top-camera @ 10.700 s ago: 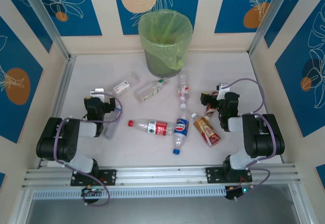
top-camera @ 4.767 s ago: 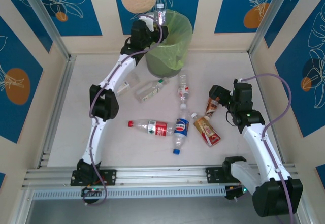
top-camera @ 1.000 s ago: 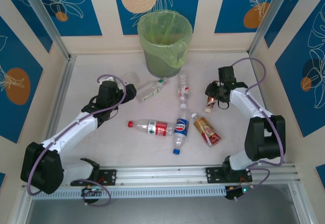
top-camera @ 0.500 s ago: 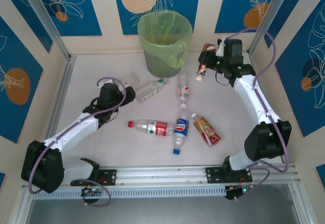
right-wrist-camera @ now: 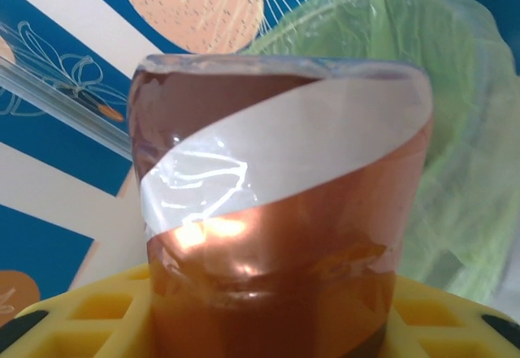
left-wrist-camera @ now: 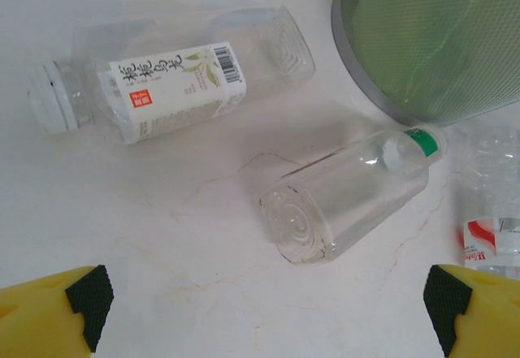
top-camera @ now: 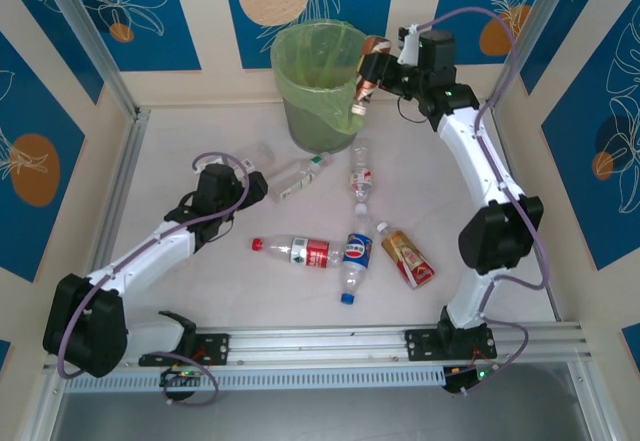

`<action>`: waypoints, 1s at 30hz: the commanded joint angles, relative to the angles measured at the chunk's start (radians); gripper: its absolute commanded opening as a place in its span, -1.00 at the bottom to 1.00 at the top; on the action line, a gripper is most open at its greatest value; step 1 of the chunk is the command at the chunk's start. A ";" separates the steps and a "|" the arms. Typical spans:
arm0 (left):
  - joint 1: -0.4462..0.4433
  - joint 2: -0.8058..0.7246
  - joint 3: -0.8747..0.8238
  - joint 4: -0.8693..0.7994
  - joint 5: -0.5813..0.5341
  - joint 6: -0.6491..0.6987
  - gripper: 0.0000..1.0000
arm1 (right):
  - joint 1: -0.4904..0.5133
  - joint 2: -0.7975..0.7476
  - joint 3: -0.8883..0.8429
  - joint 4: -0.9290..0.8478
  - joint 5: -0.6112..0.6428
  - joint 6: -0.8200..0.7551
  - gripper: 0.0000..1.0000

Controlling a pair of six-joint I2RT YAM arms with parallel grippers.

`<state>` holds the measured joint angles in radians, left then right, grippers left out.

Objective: Put the plastic bottles in the bin

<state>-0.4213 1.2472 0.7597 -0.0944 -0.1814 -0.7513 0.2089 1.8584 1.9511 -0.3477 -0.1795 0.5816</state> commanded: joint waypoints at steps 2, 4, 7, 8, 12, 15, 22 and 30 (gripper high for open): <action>-0.005 0.010 -0.003 -0.008 0.023 -0.026 0.99 | 0.016 0.136 0.198 0.035 -0.050 0.070 -0.18; -0.005 0.013 -0.002 -0.011 0.026 -0.028 0.99 | 0.022 0.234 0.343 -0.005 -0.052 0.079 -0.17; -0.005 0.012 0.000 -0.017 0.022 -0.028 0.99 | 0.022 0.375 0.578 -0.086 -0.073 0.105 -0.17; -0.005 0.012 0.000 -0.020 0.020 -0.027 0.99 | 0.022 0.412 0.637 -0.102 -0.069 0.112 -0.16; -0.005 0.016 0.001 -0.021 0.020 -0.032 0.99 | 0.027 0.493 0.703 -0.040 -0.034 0.097 -0.16; -0.004 0.020 0.007 -0.022 0.029 -0.032 0.99 | 0.030 0.518 0.693 0.010 -0.004 0.050 -0.16; -0.005 0.018 0.000 -0.039 0.020 -0.036 0.99 | 0.045 0.533 0.676 -0.065 0.024 -0.103 -0.09; -0.005 0.028 0.007 -0.039 0.026 -0.039 0.99 | 0.066 0.542 0.657 -0.127 0.099 -0.236 -0.04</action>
<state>-0.4213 1.2648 0.7597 -0.1173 -0.1650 -0.7799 0.2634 2.3943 2.6102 -0.4393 -0.1310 0.4347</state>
